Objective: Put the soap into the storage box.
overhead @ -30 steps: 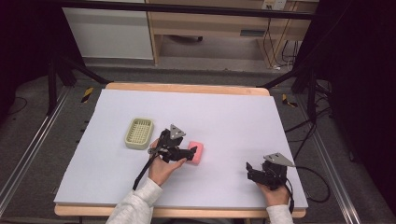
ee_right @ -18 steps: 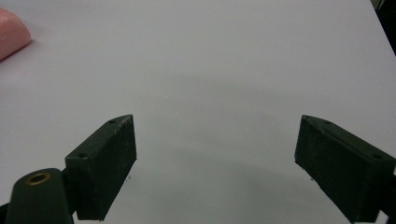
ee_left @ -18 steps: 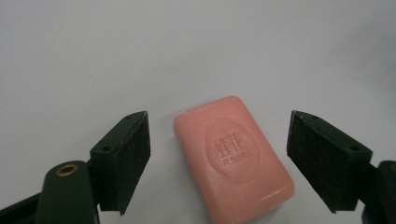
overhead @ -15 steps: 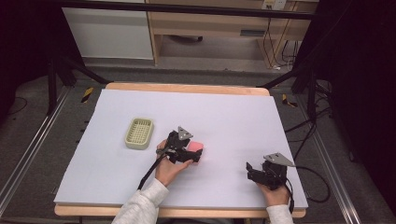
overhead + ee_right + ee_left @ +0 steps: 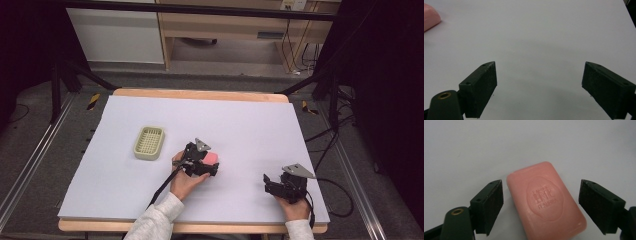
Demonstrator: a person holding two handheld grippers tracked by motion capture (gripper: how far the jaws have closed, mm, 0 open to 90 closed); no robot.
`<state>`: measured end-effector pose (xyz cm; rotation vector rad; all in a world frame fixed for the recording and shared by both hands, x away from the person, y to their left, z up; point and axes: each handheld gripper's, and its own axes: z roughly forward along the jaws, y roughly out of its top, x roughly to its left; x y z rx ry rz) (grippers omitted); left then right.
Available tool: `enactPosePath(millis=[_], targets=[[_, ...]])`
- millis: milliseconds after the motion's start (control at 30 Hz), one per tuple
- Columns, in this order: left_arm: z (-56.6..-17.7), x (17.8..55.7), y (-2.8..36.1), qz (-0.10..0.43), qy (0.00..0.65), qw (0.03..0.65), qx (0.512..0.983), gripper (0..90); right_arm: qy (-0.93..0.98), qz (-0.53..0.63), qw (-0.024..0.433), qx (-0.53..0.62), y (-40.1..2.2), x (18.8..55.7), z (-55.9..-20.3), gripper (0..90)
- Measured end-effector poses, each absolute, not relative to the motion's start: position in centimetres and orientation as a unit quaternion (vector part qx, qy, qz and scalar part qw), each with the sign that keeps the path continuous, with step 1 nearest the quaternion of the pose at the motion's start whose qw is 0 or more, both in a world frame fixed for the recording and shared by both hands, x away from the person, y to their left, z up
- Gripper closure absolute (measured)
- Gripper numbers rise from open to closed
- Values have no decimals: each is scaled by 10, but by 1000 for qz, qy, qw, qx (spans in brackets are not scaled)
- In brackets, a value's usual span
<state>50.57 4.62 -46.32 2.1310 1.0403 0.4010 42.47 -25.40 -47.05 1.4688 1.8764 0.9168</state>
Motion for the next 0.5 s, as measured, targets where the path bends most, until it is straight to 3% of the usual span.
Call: enactPosePath(millis=[500], targets=[[-471, 507, 45, 135, 415, 352, 828, 261, 706, 343, 288, 549, -254, 425, -471, 128]])
